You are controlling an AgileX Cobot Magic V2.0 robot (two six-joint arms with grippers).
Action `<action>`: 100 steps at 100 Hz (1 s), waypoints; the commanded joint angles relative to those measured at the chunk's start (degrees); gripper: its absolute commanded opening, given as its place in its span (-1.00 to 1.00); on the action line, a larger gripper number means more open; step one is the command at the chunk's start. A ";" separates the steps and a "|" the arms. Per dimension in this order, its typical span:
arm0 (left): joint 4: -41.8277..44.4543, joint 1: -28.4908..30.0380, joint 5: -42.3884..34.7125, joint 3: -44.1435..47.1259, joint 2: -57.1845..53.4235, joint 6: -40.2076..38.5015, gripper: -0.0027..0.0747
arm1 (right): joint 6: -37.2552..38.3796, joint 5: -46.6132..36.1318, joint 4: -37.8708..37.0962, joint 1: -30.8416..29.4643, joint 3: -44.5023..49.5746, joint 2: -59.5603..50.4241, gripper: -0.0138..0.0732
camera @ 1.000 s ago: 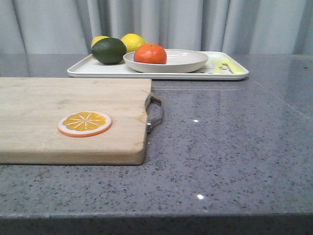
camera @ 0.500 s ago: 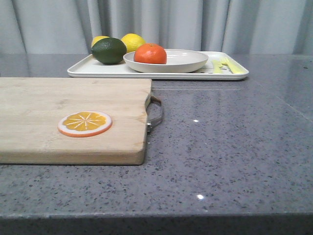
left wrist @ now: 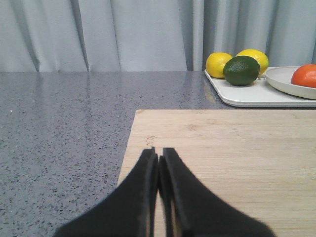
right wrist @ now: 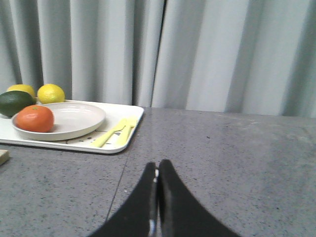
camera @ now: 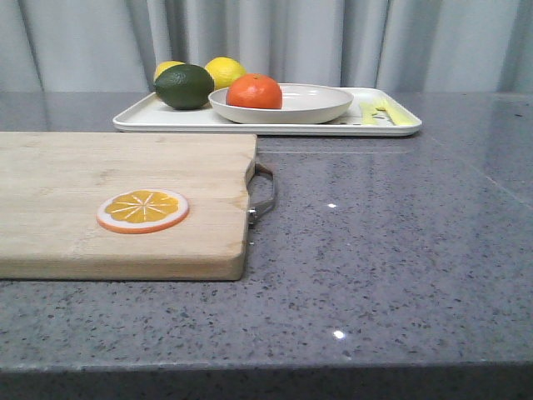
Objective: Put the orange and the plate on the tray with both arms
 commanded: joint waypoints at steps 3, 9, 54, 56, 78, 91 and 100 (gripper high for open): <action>-0.57 0.20 -4.07 0.55 -1.88 -0.69 -0.98 | 4.35 -6.16 -5.80 -1.03 0.20 -0.32 -0.84; -0.57 0.20 -4.07 0.55 -1.88 -0.69 -0.98 | 7.13 -6.71 -8.84 -1.01 1.23 -0.32 -0.84; -0.57 0.20 -4.07 0.55 -1.88 -0.69 -0.98 | 9.55 -20.72 -11.13 -1.05 13.95 -0.32 -0.84; -0.57 0.20 -4.07 0.55 -1.88 -0.69 -0.98 | 9.55 -20.33 -11.13 -1.05 13.95 -0.32 -0.84; -0.57 0.20 -4.07 0.55 -1.88 -0.69 -0.98 | 9.55 -19.74 -11.13 -1.13 14.00 -0.51 -0.84; -0.57 0.20 -4.07 0.55 -1.88 -0.69 -0.98 | 9.55 -18.86 -10.94 -1.13 14.00 -0.51 -0.84; -0.57 0.20 -4.07 0.55 -1.88 -0.69 -0.98 | 9.55 -17.98 -10.94 -1.13 14.00 -0.51 -0.84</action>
